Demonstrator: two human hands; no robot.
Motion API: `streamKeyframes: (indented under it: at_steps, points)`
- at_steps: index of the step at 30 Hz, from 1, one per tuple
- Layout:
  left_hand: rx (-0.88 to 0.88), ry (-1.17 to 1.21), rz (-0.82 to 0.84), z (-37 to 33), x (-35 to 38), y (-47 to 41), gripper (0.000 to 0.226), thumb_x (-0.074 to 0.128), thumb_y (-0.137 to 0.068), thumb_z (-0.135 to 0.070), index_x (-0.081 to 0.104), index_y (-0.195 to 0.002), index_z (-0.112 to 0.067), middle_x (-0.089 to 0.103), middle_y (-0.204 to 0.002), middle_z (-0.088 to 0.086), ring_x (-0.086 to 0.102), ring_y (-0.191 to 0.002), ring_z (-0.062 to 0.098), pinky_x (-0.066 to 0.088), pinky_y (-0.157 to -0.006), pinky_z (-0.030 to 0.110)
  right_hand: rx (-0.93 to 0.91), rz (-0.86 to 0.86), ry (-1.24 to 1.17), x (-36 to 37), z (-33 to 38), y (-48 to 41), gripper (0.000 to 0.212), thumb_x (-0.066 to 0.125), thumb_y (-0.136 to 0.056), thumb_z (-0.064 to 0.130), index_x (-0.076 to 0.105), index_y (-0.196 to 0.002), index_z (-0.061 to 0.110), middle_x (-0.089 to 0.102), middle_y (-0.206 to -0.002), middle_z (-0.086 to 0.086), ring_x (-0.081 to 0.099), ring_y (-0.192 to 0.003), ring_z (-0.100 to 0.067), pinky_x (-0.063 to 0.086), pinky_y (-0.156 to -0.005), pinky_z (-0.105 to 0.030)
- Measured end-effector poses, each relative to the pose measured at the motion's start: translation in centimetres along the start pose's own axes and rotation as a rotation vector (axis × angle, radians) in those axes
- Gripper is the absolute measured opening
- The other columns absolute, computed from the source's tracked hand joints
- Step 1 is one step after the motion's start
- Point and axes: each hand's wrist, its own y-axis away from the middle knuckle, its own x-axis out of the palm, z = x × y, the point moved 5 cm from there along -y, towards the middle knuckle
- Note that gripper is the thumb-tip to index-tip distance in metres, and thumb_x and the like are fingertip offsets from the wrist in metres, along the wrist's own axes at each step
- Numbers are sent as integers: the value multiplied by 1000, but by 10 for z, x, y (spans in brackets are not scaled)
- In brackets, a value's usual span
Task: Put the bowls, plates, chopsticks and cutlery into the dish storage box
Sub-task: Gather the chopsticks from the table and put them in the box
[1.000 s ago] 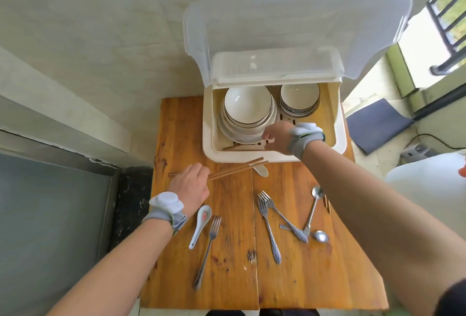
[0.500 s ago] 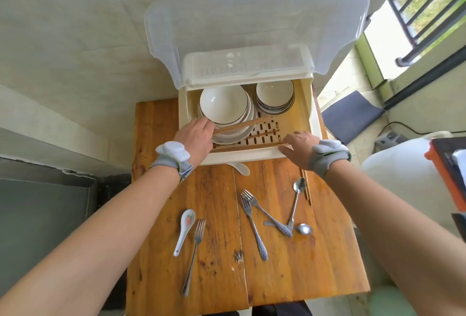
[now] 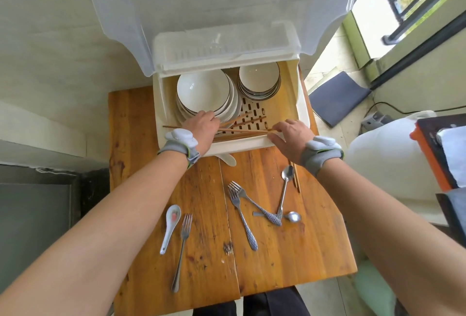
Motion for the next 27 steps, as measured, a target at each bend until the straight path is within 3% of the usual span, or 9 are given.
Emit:
streamKeyframes:
  at_steps: [3,8,12,16,19,21,23,25,27]
  points:
    - [-17,82,-23,0,-6,0,25,52,-87,1,64,-108,-4,58,-109,13,54,-101,32,52,-70,44,6,9,12,0,1,0,40,45,-101,42,62,-125,15,63,-110,-6,55,-97,-23,46,-82,-33]
    - [-36,117,-49,3,-14,16,24,52,-92,-11,64,-113,-6,60,-111,12,55,-104,31,51,-78,44,27,21,6,1,4,2,38,46,-101,39,61,-125,15,63,-113,-8,55,-100,-25,45,-84,-34]
    - [-152,108,-33,11,-9,43,31,42,-98,-25,64,-114,-11,63,-112,9,57,-104,31,49,-82,42,63,-8,-13,3,9,8,36,47,-101,34,60,-126,13,61,-117,-9,55,-103,-26,46,-86,-35]
    - [-153,86,-3,-3,6,75,53,22,-97,-39,53,-132,-14,57,-130,9,52,-118,30,43,-95,42,46,-152,-98,4,16,33,34,55,-97,21,55,-128,8,50,-132,-15,52,-116,-32,49,-96,-38]
    - [-145,50,-88,-27,16,91,56,39,-96,-38,35,-147,-15,32,-154,14,28,-143,33,26,-115,51,75,-336,-118,7,10,60,28,60,-91,16,57,-117,6,52,-117,-17,56,-100,-33,51,-80,-37]
    - [-75,47,-157,-51,23,96,60,48,-93,-34,34,-148,-14,24,-157,17,19,-147,33,20,-117,55,167,-280,-157,23,-5,74,27,57,-91,21,55,-115,9,52,-113,-14,55,-95,-31,43,-74,-33]
    - [43,39,-209,-73,29,98,56,54,-90,-29,43,-143,-12,29,-155,20,22,-146,35,20,-117,56,270,-165,-182,44,-19,81,25,52,-94,24,54,-116,11,53,-115,-12,56,-97,-32,40,-71,-32]
    - [139,27,-197,-95,46,95,51,57,-88,-26,51,-137,-13,33,-153,20,24,-145,36,21,-116,56,366,-75,-190,67,-38,87,25,48,-97,28,53,-114,11,55,-116,-12,57,-97,-35,45,-73,-36]
    - [118,30,-162,-106,58,95,47,56,-88,-27,55,-134,-15,35,-152,19,18,-146,39,19,-118,55,423,-23,-185,81,-51,94,28,45,-99,34,53,-112,10,56,-115,-14,58,-95,-36,50,-77,-43]
